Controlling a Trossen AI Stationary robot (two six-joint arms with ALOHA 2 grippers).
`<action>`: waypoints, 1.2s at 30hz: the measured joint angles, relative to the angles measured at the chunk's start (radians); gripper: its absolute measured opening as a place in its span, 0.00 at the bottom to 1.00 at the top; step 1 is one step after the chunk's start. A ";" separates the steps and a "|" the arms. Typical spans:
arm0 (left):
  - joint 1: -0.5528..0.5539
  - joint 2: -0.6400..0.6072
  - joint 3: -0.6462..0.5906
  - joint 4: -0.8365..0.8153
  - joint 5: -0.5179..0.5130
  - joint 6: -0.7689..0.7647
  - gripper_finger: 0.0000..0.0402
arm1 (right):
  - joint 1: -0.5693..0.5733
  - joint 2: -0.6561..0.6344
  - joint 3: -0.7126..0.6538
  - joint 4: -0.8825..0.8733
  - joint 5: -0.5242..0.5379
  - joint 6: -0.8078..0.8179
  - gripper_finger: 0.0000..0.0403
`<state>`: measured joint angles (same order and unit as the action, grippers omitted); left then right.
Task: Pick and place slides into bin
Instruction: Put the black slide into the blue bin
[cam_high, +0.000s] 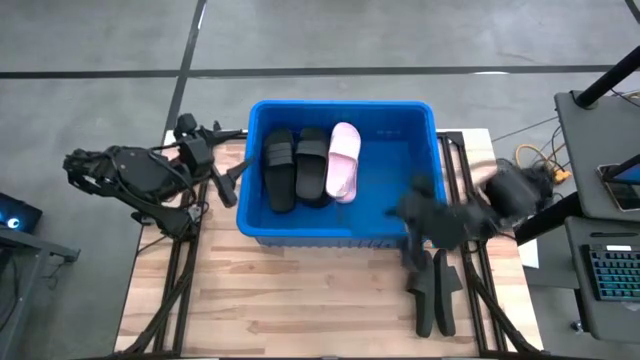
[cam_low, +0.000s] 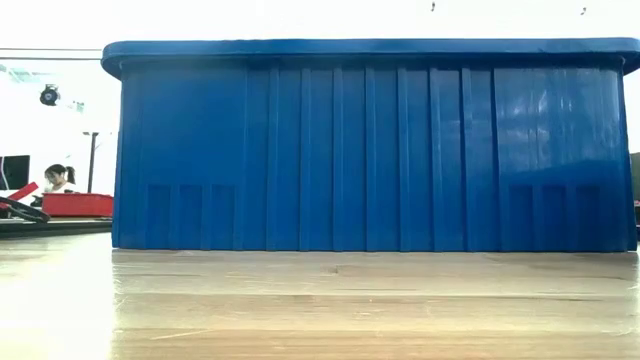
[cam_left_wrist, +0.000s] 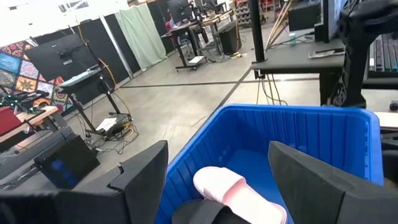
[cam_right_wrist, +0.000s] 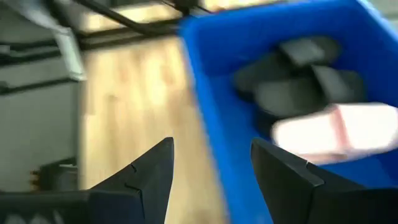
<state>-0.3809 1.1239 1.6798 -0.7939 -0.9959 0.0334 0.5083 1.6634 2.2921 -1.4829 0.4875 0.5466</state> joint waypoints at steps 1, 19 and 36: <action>0.000 0.004 0.000 0.000 0.001 0.000 0.65 | 0.037 0.007 -0.008 0.003 0.014 0.020 0.50; 0.000 0.044 0.000 0.008 0.046 -0.001 0.65 | 0.214 0.070 -0.461 -0.084 -0.338 0.295 0.50; -0.001 0.045 0.000 0.008 0.049 -0.002 0.65 | 0.209 0.074 -0.855 0.185 -0.487 0.339 0.50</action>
<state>-0.3817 1.1690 1.6801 -0.7856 -0.9466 0.0315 0.7174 1.7374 1.4368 -1.2976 0.0010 0.8861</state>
